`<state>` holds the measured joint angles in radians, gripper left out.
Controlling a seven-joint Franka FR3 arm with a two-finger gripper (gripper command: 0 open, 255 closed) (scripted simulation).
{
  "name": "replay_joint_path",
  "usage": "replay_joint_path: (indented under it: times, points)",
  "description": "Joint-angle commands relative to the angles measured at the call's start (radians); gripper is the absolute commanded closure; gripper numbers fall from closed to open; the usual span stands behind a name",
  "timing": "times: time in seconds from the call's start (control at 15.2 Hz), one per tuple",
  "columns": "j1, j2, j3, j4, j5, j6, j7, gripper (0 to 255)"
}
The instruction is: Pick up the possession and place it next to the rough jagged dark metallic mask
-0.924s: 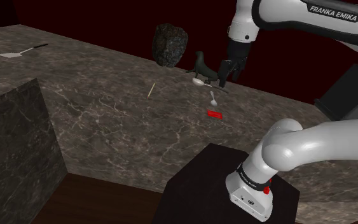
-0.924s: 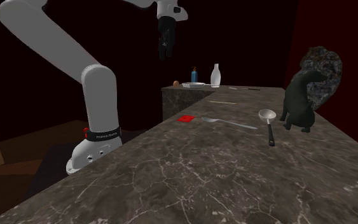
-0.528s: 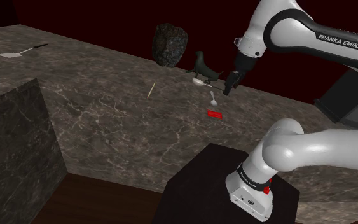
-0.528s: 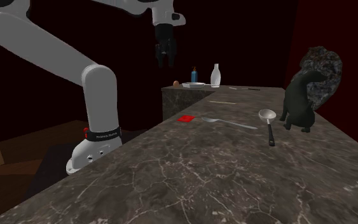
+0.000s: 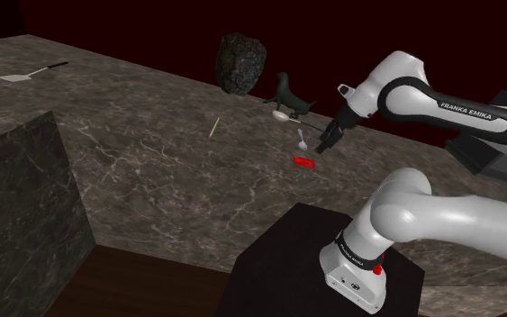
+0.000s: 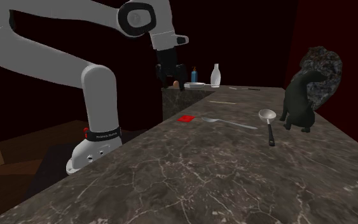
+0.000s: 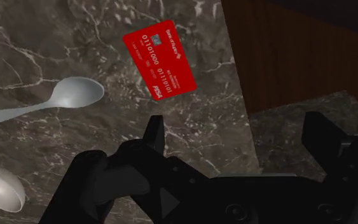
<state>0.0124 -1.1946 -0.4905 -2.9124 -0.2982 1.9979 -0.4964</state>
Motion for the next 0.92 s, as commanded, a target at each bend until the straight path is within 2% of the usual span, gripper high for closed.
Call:
replay_joint_path:
  times: [0.0, 0.2, 0.33, 0.4, 0.86]
  points:
    - [0.0, 0.012, -0.133, -0.044, -0.051, 0.116, -0.13, 0]
    - [0.039, 0.08, -0.357, -0.067, -0.115, 0.28, -0.329, 0]
    - [0.112, 0.142, -0.52, -0.055, -0.141, 0.387, -0.468, 0]
    - [0.144, 0.159, -0.574, -0.047, -0.148, 0.418, -0.51, 0]
    - [0.245, 0.275, -0.662, -0.07, -0.17, 0.584, -0.506, 0]
